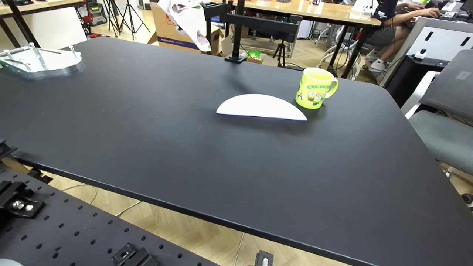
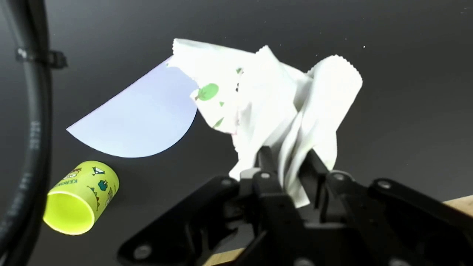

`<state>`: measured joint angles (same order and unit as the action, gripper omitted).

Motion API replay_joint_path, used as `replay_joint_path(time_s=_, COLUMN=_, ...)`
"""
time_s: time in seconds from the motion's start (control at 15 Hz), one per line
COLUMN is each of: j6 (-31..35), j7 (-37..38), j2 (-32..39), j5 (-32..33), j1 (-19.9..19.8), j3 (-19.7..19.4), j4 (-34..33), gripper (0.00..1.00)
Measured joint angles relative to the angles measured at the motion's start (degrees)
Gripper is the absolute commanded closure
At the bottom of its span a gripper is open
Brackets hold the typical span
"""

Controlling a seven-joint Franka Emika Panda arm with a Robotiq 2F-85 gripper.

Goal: Put the towel on the rack on the table

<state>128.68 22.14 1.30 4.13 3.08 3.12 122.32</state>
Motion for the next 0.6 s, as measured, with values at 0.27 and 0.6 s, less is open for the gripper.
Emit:
replay_joint_path(time_s=0.27, j6=0.27, j7=0.00, j2=-0.09, j5=-0.65, j1=-0.09, j3=-0.64, j4=0.08, gripper=0.99)
replay_joint_path(time_s=0.6, j6=0.73, j7=0.00, j2=-0.47, j5=-0.76, j1=-0.41, j3=-1.17, j4=0.48, gripper=0.72)
